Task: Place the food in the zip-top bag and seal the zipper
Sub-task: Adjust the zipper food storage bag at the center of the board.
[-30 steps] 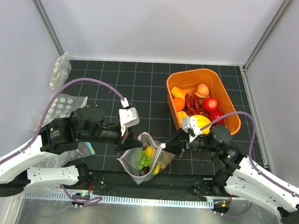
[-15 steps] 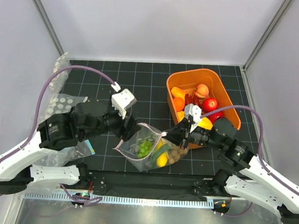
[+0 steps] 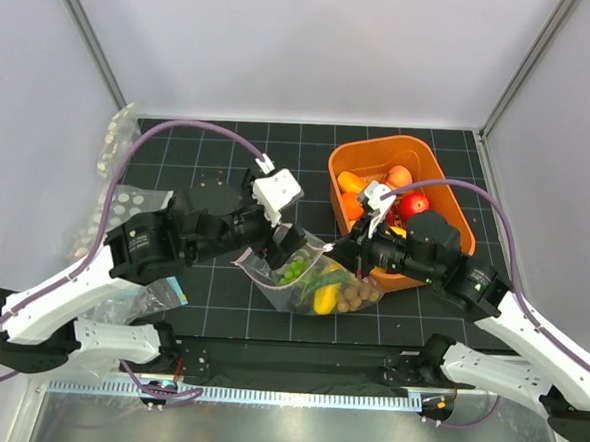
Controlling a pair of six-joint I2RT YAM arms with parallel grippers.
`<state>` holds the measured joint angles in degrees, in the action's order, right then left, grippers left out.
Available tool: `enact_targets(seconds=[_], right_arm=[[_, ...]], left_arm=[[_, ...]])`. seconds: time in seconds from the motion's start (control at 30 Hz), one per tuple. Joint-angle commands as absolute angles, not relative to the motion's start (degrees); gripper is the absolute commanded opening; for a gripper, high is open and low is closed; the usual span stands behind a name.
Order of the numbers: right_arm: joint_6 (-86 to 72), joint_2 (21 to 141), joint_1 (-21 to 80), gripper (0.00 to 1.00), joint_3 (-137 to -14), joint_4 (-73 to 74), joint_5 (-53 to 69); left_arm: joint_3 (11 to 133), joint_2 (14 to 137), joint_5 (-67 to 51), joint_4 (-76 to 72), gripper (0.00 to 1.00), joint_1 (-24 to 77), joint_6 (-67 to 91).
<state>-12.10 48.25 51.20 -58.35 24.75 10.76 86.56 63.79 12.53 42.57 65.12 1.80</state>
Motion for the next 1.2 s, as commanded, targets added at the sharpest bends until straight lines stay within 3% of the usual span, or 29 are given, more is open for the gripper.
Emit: enact_targets(seconds=[0.0,0.17,0.33,0.47,0.83,1.0,1.17], right_arm=[[-15.11,47.37,51.15,0.01,-61.70,25.84,10.02],[-16.43,47.11,51.15,0.01,-61.79,25.23,10.55],[-17.66,47.11,51.15,0.01,-61.79,24.00,11.60],[-18.46,47.29,51.15,0.01,-61.96,23.21,11.95],[-19.16,47.02,51.24,0.01,-61.70,22.85,11.34],[-19.69,46.67,51.24,0.01,-61.52,22.68,10.02],[-20.13,46.23,51.15,0.01,-61.17,21.89,9.40]], left_arm=[[82.82,60.13,5.55,30.97,0.91,65.13,-6.92],[76.30,54.24,-8.86,23.22,0.81,65.13,-13.44],[76.72,54.75,-15.29,22.94,0.80,65.13,-14.77],[79.79,58.09,-14.15,24.61,0.74,65.13,-14.06],[85.61,66.44,-7.83,27.07,0.71,69.17,-14.59],[84.29,66.01,-3.43,27.16,0.58,71.01,-14.94],[82.01,65.13,1.39,26.98,0.56,72.25,-16.26]])
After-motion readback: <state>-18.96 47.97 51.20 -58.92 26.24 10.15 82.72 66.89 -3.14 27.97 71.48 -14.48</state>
